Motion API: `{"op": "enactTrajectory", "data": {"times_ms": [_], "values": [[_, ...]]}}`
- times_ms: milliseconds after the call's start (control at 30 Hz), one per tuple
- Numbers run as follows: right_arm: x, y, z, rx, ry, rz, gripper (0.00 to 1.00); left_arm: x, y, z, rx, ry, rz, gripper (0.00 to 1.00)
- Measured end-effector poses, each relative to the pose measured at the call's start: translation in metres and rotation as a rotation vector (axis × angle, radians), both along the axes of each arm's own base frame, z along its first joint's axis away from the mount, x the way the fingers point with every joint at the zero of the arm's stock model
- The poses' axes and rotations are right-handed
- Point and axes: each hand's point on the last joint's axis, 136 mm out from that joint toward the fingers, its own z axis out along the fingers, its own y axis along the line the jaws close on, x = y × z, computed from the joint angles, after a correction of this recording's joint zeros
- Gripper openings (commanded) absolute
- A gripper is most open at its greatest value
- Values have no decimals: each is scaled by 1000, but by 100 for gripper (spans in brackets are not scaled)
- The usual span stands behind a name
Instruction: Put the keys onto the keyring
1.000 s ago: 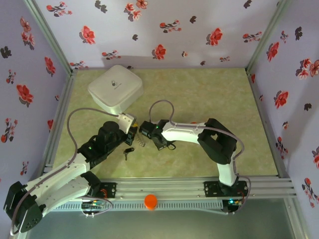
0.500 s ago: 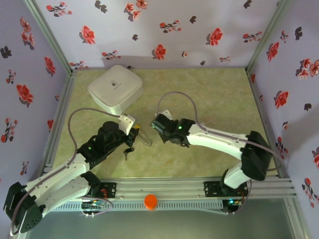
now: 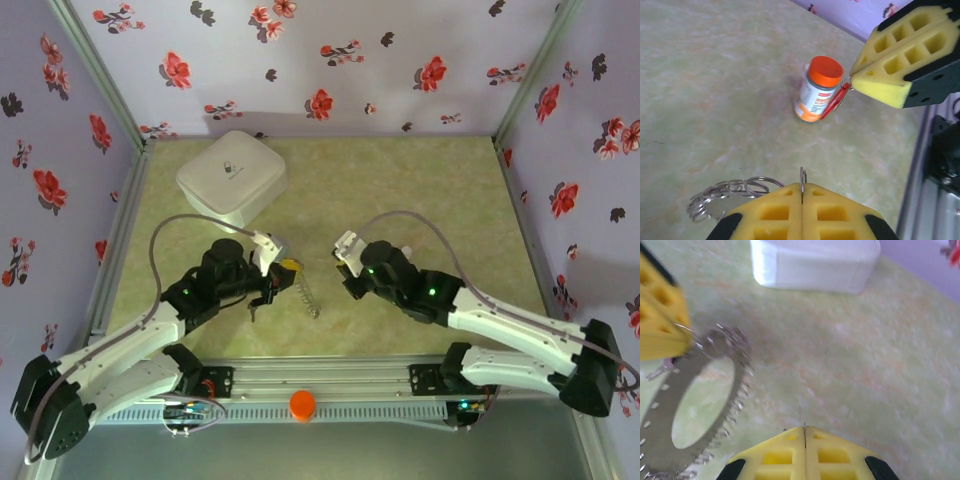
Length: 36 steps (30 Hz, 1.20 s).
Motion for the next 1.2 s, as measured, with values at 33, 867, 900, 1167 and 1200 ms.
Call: {"op": "enactTrajectory", "data": {"times_ms": [33,867,900,1167,1200], "values": [[-4,0,2,7,-23,29,0,-1,-3,1,-3,14,-16,0],[-50,25,11,-101,-342,464,0,-31,-35,4,-57,188,-240,0],[-50,26,11,-102,-345,468,0,-31,-35,3,-57,189,-243,0],[-50,33,15,-91,-377,481,0,-33,-36,1,-52,190,-254,0],[-50,33,16,-90,-381,482,0,-34,-36,1,-51,190,-256,0]]}}
